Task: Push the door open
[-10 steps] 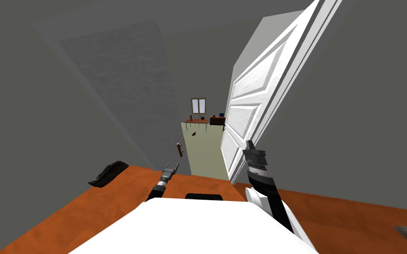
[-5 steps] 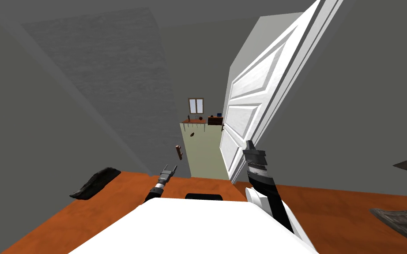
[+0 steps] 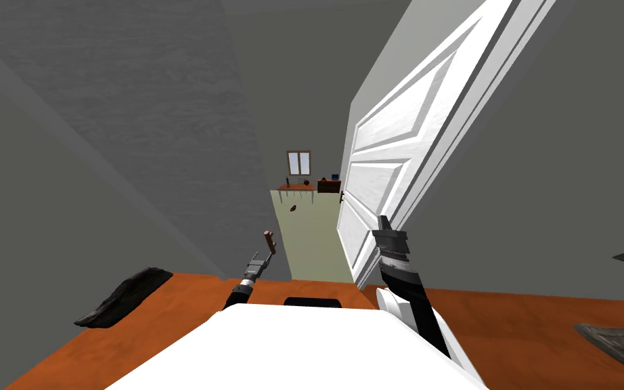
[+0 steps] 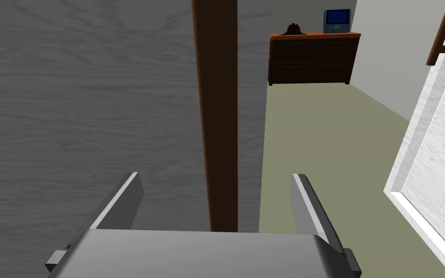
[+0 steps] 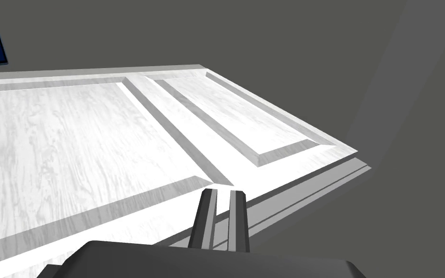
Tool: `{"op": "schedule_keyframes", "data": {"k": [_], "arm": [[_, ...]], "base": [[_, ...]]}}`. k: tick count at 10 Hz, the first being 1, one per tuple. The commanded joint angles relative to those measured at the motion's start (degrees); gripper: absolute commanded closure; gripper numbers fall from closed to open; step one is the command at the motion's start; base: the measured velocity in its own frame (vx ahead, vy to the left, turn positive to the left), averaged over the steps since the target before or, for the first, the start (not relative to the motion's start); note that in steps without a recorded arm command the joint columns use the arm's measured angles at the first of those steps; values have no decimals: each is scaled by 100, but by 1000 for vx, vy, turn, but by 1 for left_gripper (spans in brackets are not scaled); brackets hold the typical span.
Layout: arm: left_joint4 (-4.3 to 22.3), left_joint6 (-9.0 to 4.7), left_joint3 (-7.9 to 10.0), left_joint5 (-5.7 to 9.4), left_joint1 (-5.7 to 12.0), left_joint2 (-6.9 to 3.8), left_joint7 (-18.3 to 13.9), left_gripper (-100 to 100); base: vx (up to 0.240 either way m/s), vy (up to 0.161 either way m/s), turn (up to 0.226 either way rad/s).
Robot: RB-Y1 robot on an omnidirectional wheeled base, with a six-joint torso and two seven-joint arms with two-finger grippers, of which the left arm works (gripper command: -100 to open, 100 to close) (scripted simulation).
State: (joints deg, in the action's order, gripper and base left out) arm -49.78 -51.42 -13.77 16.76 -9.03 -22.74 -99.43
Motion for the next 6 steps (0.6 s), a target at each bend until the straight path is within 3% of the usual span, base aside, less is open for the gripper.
{"op": "schedule_keyframes", "data": {"k": [1, 3, 4, 5, 6], "arm": [[29, 58, 28, 19, 64, 51, 50, -100], [58, 114, 58, 39, 129, 105, 99, -100], [83, 69, 45, 30, 119, 91, 74, -100], [83, 69, 45, 30, 119, 91, 74, 100], [83, 69, 45, 30, 119, 91, 74, 100]], "base": [[219, -2, -49], [203, 17, -48], [86, 12, -12], [-9, -2, 11], [-28, -2, -7]]}}
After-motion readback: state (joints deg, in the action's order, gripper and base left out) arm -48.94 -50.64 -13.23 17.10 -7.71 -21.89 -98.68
